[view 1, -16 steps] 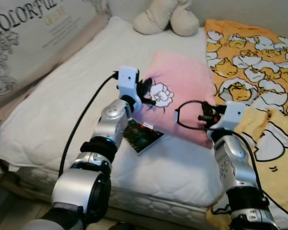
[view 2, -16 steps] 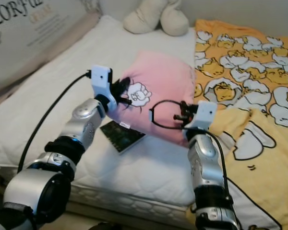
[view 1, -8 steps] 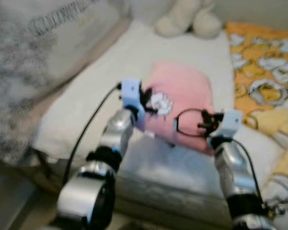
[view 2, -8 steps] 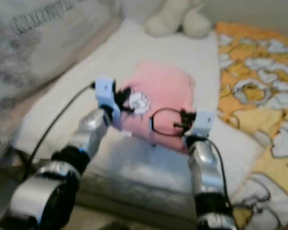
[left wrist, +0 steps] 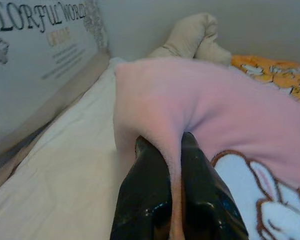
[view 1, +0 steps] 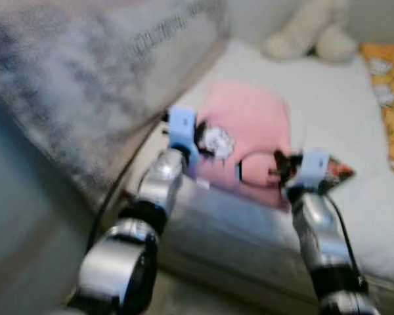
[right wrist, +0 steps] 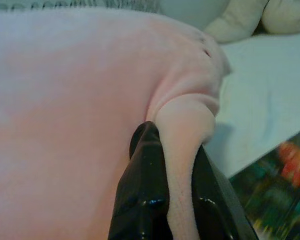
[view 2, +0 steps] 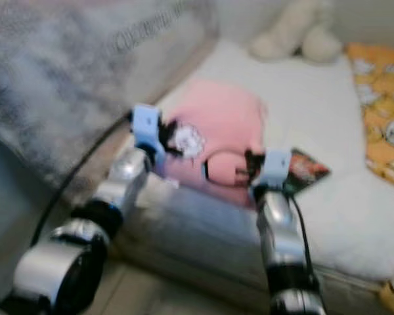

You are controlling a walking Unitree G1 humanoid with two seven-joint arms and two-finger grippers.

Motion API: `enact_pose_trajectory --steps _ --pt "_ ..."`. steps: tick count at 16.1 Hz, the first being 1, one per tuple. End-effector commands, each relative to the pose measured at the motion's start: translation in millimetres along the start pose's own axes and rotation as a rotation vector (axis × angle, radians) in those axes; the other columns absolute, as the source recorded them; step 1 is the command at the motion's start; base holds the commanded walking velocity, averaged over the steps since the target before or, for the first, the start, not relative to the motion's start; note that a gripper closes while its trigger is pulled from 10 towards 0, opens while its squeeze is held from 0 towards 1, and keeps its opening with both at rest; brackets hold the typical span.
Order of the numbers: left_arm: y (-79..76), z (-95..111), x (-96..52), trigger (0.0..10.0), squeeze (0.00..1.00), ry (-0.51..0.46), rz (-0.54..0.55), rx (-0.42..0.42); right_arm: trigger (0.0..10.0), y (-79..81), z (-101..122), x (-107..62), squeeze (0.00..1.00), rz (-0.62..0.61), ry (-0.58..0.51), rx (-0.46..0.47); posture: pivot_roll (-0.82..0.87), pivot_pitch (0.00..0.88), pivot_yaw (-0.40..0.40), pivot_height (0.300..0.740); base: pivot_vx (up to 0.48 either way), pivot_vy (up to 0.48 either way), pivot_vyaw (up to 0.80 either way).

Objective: Clean up the room

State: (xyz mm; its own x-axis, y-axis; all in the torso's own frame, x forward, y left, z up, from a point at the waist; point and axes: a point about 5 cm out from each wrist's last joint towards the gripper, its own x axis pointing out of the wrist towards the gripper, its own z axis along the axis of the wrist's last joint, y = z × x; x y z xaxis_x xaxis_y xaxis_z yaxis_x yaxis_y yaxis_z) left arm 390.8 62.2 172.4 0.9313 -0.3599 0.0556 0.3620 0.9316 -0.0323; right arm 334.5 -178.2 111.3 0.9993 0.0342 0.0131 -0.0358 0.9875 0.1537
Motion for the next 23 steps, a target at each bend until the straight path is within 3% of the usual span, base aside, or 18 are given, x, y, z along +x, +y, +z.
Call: enact_pose_trajectory --steps 1,10,18,23 --pt "18.5 11 -0.8 10.0 0.0 -0.042 0.067 -0.003 10.0 -8.7 7 -0.5 0.0 -0.038 -0.029 -0.013 0.13 0.0 0.022 0.74 0.458 0.0 0.0" --pt "22.9 6 -2.4 10.0 0.0 -0.016 0.075 0.035 10.0 -4.3 1 -1.8 0.0 -0.017 -0.012 -0.039 0.13 0.0 0.016 0.74 0.459 0.0 0.0" --pt "28.5 7 -1.8 10.0 0.0 0.0 0.079 0.048 10.0 1.1 2 0.1 0.0 0.028 -0.025 -0.06 0.15 0.0 -0.002 0.74 0.323 0.352 0.13" --pt "23.9 7 0.8 10.0 0.0 0.021 0.047 0.072 10.0 -3.4 0 1.4 0.0 0.006 -0.01 -0.071 0.15 0.0 -0.001 0.74 0.341 0.337 0.0"
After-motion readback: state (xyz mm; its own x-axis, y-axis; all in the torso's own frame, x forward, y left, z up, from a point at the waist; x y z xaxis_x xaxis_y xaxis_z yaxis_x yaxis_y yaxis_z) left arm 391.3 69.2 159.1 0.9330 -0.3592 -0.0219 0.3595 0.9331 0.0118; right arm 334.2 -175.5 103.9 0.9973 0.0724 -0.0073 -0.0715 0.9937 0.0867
